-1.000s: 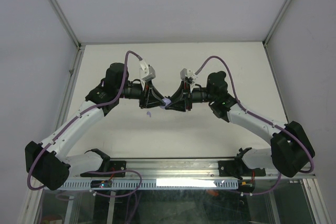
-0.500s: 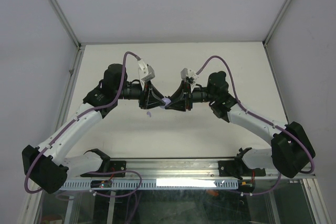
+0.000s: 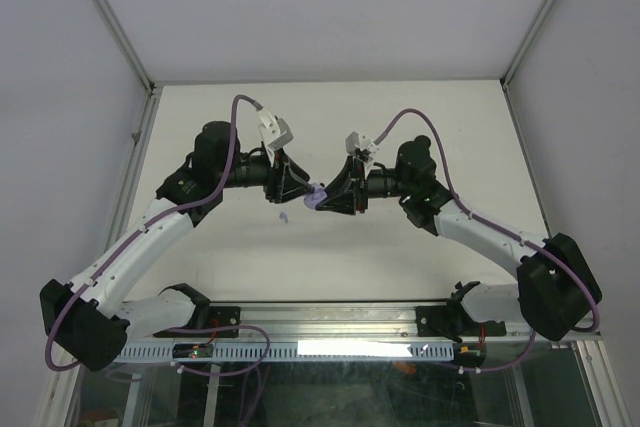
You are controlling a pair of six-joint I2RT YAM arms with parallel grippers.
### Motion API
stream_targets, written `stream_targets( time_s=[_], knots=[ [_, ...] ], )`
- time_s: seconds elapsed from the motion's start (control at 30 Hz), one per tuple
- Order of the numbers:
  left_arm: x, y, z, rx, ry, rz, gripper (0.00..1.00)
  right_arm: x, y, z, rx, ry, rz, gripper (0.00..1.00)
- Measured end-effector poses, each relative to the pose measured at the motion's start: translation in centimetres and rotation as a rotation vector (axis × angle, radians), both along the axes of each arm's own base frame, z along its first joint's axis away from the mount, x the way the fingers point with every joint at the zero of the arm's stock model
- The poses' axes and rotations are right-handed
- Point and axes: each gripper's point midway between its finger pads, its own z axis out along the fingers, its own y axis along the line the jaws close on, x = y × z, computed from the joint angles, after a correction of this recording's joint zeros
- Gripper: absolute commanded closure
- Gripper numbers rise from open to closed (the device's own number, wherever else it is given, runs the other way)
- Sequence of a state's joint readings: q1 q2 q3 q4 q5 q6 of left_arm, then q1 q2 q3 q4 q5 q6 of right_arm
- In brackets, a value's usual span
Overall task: Insert the wireless bluetooth earbuds into the charging case
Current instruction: Open the charging case, then pick up the earbud from the center of the board.
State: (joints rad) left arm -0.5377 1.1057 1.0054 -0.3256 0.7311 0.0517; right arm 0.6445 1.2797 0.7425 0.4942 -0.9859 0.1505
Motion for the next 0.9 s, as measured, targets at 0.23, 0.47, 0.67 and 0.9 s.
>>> stream_targets(
  time_s=[0.23, 0.47, 0.67, 0.9],
  knots=[
    [1.1, 0.1, 0.4, -0.006, -0.020, 0.054, 0.55, -1.1, -0.3, 0.3, 0.009, -0.011, 0.029, 1.00],
    [1.6, 0.3, 0.4, -0.008, -0.007, 0.095, 0.42, -0.9, -0.5, 0.0, 0.014, -0.047, 0.001, 1.00],
    [2.6, 1.6, 1.4, -0.028, -0.008, 0.237, 0.36, -0.1, -1.2, -2.2, -0.016, -0.077, -0.088, 1.00],
    [3.2, 4.5, 0.9, -0.047, 0.087, 0.479, 0.37, 1.2, -2.7, -3.8, -0.038, -0.141, -0.238, 1.00]
  ],
)
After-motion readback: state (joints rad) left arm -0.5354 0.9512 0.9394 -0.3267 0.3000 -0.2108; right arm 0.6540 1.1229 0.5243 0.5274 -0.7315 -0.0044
